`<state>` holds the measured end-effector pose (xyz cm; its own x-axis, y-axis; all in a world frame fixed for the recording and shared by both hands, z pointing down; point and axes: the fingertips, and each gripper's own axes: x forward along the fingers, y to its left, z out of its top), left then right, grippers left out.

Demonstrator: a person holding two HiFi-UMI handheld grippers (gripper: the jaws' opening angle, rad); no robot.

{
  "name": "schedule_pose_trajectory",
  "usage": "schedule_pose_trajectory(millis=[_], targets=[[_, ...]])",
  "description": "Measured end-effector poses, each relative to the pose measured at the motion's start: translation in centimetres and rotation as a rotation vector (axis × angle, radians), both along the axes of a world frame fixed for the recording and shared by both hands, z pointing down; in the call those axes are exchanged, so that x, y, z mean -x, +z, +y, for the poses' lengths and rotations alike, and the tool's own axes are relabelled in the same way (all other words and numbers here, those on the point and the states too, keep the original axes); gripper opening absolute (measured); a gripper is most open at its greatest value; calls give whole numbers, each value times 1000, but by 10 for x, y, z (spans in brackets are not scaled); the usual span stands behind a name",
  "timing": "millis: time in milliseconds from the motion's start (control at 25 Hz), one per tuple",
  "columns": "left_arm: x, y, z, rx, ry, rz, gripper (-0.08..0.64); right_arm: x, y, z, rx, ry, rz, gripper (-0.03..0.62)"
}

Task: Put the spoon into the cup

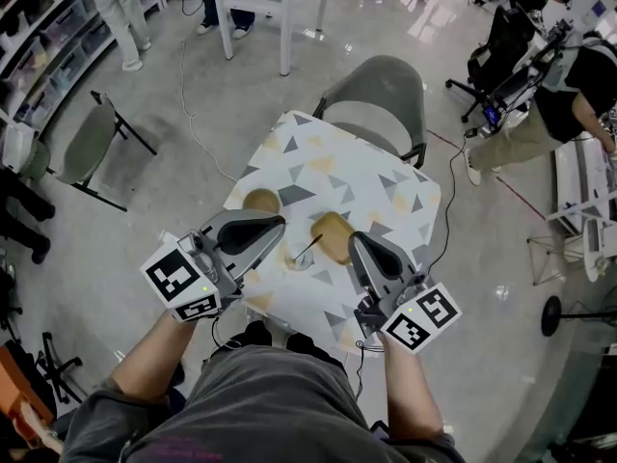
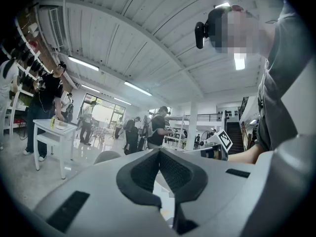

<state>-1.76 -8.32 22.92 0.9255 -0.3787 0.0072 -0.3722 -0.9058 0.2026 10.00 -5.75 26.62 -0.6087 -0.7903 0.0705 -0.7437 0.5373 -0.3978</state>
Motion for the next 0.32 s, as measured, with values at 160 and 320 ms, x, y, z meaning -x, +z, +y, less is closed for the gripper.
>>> schedule_pose_trajectory(millis=[160,320], targets=[[-5,1,5,2,3,-1,17,-4,-1,6,-4,-1,-1,20],[-10,2,8,1,2,-2,17,-9,-1,9,-8,-4,-2,20]])
